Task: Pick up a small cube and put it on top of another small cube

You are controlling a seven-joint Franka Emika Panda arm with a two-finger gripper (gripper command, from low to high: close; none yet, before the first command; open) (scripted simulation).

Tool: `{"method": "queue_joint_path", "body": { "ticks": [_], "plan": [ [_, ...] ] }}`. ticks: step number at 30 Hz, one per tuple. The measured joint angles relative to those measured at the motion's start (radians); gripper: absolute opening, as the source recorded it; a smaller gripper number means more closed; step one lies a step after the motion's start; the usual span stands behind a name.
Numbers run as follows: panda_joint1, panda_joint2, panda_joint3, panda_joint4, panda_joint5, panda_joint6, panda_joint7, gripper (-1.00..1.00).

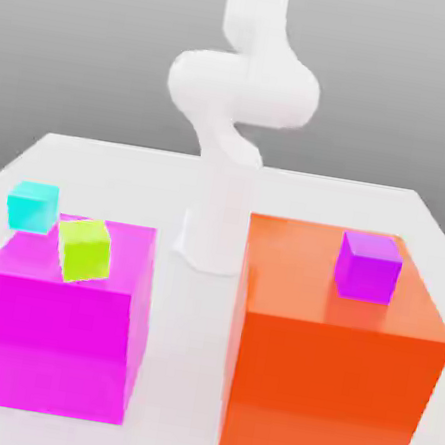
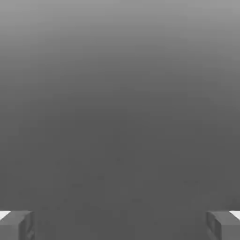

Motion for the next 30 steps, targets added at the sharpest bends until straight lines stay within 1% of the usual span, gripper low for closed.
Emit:
{"method": "queue_joint_path", "body": {
  "ticks": [18,30],
  "plan": [
    [-0.095,0.151,0.527,-0.116,0.209,0.097,0.891,0.0],
    [-0.224,0.323,0.903,-0.204,0.321,0.206,1.492,0.0]
  ]
}}
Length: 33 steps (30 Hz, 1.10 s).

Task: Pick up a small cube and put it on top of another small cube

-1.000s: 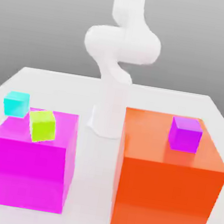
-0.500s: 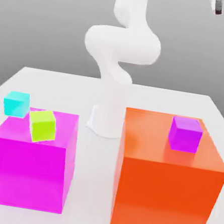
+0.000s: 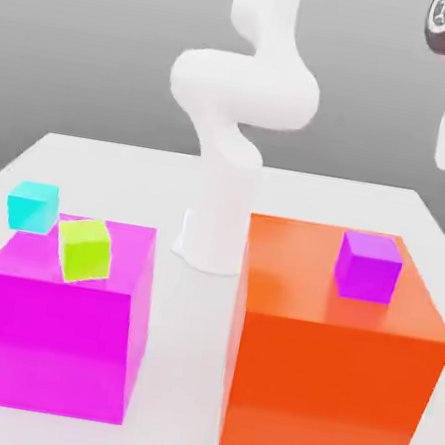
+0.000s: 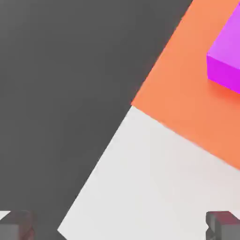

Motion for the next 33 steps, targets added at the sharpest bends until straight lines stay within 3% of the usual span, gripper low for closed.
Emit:
{"method": "queue_joint_path", "body": {
  "ticks": [6,9,12,15,18,25,33],
  "plan": [
    [-0.133,0.106,0.241,-0.047,0.036,0.07,0.311,0.0],
    [-0.254,0.143,0.414,-0.069,0.078,0.104,0.449,0.0],
    [-0.404,0.087,0.63,-0.077,0.274,0.091,0.478,0.0],
    [-0.481,-0.022,0.779,-0.075,0.513,0.032,0.482,0.0],
    [-0.513,-0.138,0.866,-0.067,0.704,-0.042,0.482,0.0],
    [-0.659,-0.206,1.044,-0.037,0.82,-0.017,0.428,0.0],
    [-0.744,-0.253,1.163,0.0,0.944,0.014,0.351,0.0]
  ]
}}
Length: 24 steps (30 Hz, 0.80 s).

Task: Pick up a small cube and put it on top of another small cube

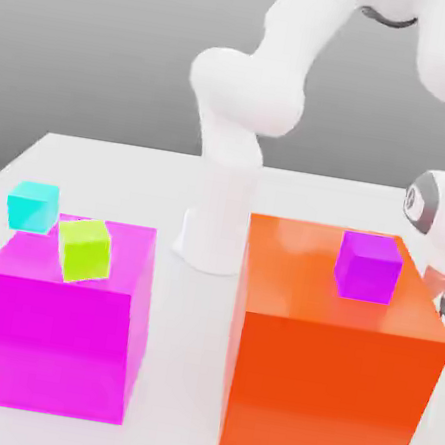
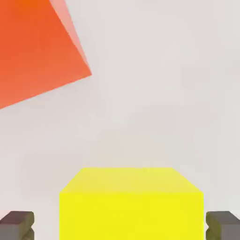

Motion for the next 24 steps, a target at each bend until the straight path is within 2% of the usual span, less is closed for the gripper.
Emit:
{"method": "queue_joint_path", "body": {
  "ticks": [1,7,12,19,24],
  "plan": [
    [-0.003,-0.003,0.006,0.003,0.01,0.002,-0.005,-1.0],
    [-0.006,-0.003,0.01,0.004,0.012,0.007,-0.007,-1.0],
    [0.021,0.013,-0.033,-0.013,-0.046,-0.008,0.028,-1.0],
    [0.115,0.063,-0.156,-0.046,-0.154,-0.035,0.097,-1.0],
    [0.235,0.089,-0.297,-0.064,-0.204,-0.076,0.131,-1.0]
  ]
}}
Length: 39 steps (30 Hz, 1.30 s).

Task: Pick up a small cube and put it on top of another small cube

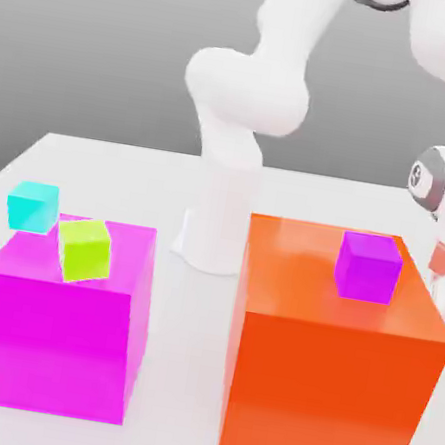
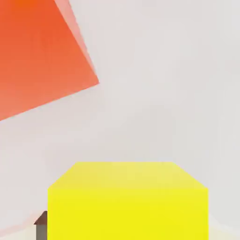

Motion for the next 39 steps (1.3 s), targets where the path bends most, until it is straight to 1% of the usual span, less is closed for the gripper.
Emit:
{"method": "queue_joint_path", "body": {
  "ticks": [3,10,12,15,25,26,27,30,31,37,39],
  "plan": [
    [-0.03,0.034,-0.102,0.032,-0.016,0.021,-0.062,-1.0],
    [-0.134,0.114,-0.362,0.145,-0.054,0.116,-0.317,-1.0],
    [-0.169,0.117,-0.443,0.171,-0.085,0.101,-0.355,-1.0],
    [-0.247,0.097,-0.559,0.19,-0.164,0.0,-0.327,-1.0],
    [-0.561,0.0,-0.886,0.21,-0.475,-0.435,-0.088,-1.0],
    [-0.604,-0.008,-0.908,0.211,-0.515,-0.489,-0.046,-1.0],
    [-0.641,-0.01,-0.902,0.201,-0.531,-0.507,-0.022,-1.0],
    [-0.685,0.022,-0.842,0.139,-0.527,-0.43,-0.001,-1.0],
    [-0.691,0.035,-0.822,0.119,-0.522,-0.398,0.0,1.0],
    [-0.694,0.041,-0.812,0.109,-0.518,-0.383,0.0,1.0],
    [-0.69,0.025,-0.837,0.133,-0.524,-0.427,0.0,1.0]
  ]
}}
